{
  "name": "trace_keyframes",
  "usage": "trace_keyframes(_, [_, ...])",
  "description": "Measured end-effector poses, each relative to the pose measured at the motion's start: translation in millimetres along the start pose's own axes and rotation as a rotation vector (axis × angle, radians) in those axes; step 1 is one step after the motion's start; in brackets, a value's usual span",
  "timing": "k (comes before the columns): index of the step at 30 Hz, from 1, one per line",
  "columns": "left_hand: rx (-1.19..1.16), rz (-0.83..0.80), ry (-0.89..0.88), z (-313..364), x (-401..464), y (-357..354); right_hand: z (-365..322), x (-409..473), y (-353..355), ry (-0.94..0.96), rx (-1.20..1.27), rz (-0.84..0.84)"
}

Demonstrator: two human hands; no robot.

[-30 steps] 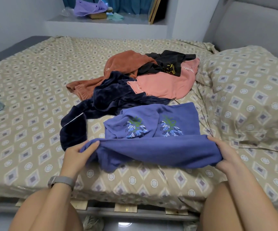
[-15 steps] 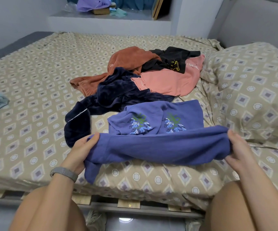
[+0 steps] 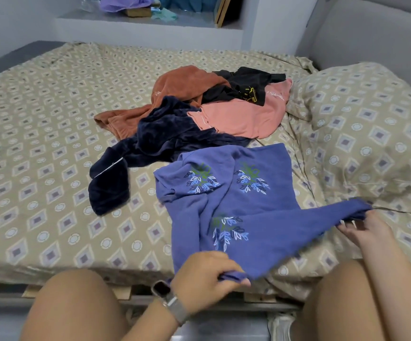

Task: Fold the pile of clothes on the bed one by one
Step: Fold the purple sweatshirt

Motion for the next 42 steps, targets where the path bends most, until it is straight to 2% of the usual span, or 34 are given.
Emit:
trace_keyframes(2, [0.187, -0.186, -0.116, 7, -11, -45, 10, -20, 8, -0.108, -0.125, 0.0])
trace_keyframes(4, [0.312, -0.33, -0.147, 4, -18, -74, 11, -18, 18, -0.088, -0.154, 0.033])
trace_keyframes(6, [0.43, -0.462, -0.077, -10, -18, -84, 9, -4, 22, -0.177, 0.029, 0.029])
trace_keyframes(8, [0.462, -0.522, -0.005, -23, -19, -85, 5, 12, 34, -0.113, 0.071, 0.135])
trace_keyframes(9, [0.446, -0.521, 0.019, -27, -19, -82, 4, 11, 33, -0.091, 0.001, 0.154])
trace_keyframes(10, [0.421, -0.503, 0.04, -29, -18, -79, 0, 7, 30, -0.007, -0.197, 0.134])
trace_keyframes(12, [0.358, -0.436, 0.078, -30, -13, -66, 2, -4, 15, 0.143, -0.466, -0.019])
trace_keyframes(15, [0.14, -0.295, 0.189, -38, -2, -33, 5, -15, 5, 0.238, -0.625, -0.152])
trace_keyframes(18, [-0.013, 0.096, 0.303, -59, 12, 32, -23, -12, 8, 0.409, -0.478, -0.053])
trace_keyframes(21, [-0.155, 0.464, 0.453, -79, 7, 93, -41, -7, 27, 0.408, -0.327, 0.057])
trace_keyframes(24, [-0.362, 0.584, 0.586, -91, -4, 110, -38, -4, 28, 0.389, -0.397, 0.036])
trace_keyframes(28, [-0.524, 0.61, 0.657, -89, -8, 99, -33, -8, 19, 0.431, -0.479, -0.06])
trace_keyframes(30, [-0.493, 0.486, 0.572, -80, -2, 91, -35, -14, 12, 0.535, -0.552, -0.161])
trace_keyframes(31, [-0.397, 0.303, 0.513, -74, 1, 78, -34, -19, 4, 0.629, -0.659, -0.26])
trace_keyframes(33, [-0.149, -0.232, 0.437, -74, -13, 32, -8, -34, -11, 0.763, -1.046, -0.545])
trace_keyframes(35, [0.045, -0.691, 0.427, -97, -54, -3, 35, -34, -4, 0.712, -1.462, -0.766])
trace_keyframes(36, [0.136, -0.848, 0.459, -113, -73, -12, 52, -30, 5, 0.643, -1.629, -0.825])
trace_keyframes(38, [0.304, -0.988, 0.526, -139, -95, -13, 70, -18, 19, 0.561, -1.81, -0.846])
trace_keyframes(42, [0.487, -0.901, 0.488, -147, -83, -3, 79, -7, 32, 0.597, -1.998, -0.818])
Point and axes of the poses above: each hand's wrist, its own x-axis towards the middle knuckle, its own y-axis out of the back of the hand, z = x × y, the point moved 9 cm from there along x, towards the middle knuckle, and after that the axes turned 13 degrees about z, right-handed, at the moved point
